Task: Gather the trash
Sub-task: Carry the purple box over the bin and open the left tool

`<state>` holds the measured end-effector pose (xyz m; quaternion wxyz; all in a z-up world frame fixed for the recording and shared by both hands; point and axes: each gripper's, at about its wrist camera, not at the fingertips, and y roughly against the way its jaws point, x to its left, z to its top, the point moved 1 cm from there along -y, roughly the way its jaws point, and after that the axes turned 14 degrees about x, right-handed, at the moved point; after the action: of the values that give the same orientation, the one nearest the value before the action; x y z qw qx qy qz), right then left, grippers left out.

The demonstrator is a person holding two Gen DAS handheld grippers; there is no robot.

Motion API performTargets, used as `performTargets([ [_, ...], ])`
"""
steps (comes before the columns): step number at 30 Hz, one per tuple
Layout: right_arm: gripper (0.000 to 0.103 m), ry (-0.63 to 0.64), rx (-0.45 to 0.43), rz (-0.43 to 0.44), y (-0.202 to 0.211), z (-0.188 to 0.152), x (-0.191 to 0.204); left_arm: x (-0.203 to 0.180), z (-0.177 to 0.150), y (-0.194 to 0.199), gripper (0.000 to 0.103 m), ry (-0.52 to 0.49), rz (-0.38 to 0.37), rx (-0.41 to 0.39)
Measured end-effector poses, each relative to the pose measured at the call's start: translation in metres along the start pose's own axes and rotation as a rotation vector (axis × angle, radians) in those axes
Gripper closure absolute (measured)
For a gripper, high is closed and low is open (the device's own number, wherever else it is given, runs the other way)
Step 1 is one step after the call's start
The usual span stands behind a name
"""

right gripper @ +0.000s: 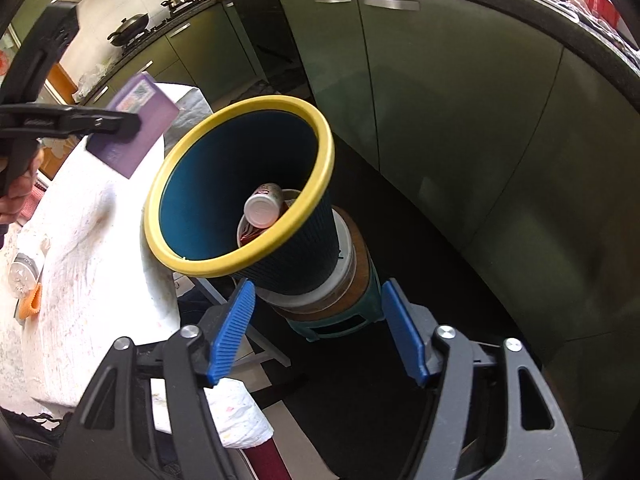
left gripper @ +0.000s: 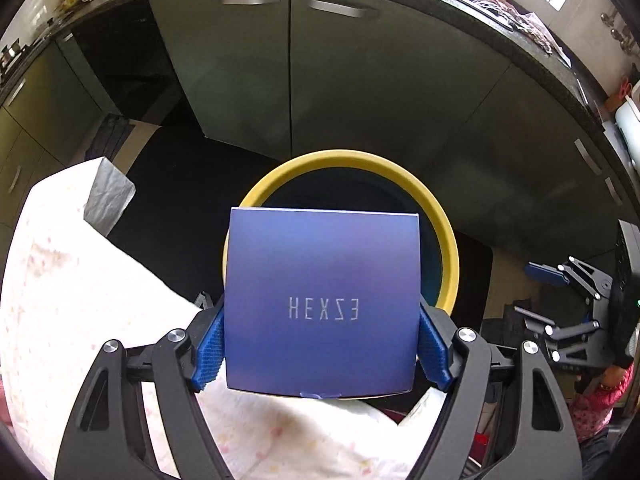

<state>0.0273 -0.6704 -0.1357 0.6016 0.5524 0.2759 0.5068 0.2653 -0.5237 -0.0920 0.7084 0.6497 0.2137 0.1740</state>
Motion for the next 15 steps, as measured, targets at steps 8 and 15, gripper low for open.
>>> performTargets([
  [8, 0.037, 0.021, 0.004, 0.009, -0.006, 0.006, 0.007, 0.006, -0.017, 0.026, 0.015, 0.009, 0.001, -0.058],
  [15, 0.037, 0.053, 0.030, 0.018, -0.016, 0.007, 0.022, 0.044, -0.105, 0.096, 0.010, 0.036, -0.011, -0.238],
])
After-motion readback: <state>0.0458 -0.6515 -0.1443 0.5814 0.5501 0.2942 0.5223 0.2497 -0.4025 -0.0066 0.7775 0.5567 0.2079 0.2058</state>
